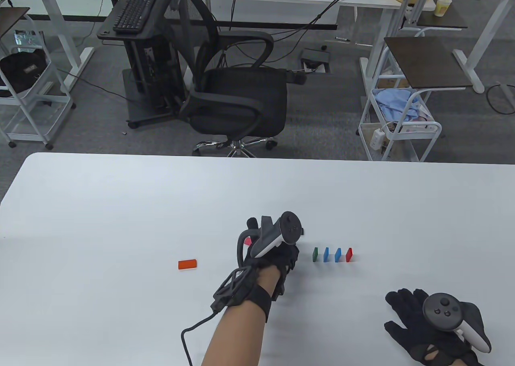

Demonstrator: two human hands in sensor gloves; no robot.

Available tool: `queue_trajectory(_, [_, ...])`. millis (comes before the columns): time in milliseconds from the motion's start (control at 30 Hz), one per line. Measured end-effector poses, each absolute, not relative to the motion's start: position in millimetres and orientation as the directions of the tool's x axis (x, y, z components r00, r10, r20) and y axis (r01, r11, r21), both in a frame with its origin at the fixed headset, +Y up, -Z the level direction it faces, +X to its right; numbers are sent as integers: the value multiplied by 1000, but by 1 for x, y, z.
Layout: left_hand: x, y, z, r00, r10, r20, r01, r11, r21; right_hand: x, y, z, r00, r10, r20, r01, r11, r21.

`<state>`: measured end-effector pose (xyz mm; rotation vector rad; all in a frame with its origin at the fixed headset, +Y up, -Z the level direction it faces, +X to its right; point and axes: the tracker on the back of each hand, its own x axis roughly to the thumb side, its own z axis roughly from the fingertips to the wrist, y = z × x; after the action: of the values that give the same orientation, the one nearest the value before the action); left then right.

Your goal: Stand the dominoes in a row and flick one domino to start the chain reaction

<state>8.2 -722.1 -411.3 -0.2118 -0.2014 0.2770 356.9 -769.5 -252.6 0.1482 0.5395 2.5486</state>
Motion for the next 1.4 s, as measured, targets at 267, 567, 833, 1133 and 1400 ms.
queue_trajectory(267, [18,-740,-414,927,333,172,-281,922,-268,355,-769,-253,-857,515,1,-472,-787,397])
queue_trajectory(567, [29,-757,-418,922,348,171,-281,904,-322,353,-768,-253,-860,510,11,-466,-794,390])
queue_trajectory(833, [30,-765,-423,922,358,148,-297,898,-325,352,-768,-253,-858,514,8,-471,-793,387])
queue_trajectory(1133, [36,-772,-425,915,369,165,-295,889,-349,354,-768,-253,-856,517,3,-476,-791,384])
queue_trajectory(1400, [36,-772,-423,915,363,174,-287,892,-350,355,-768,-254,-854,520,-2,-480,-788,386])
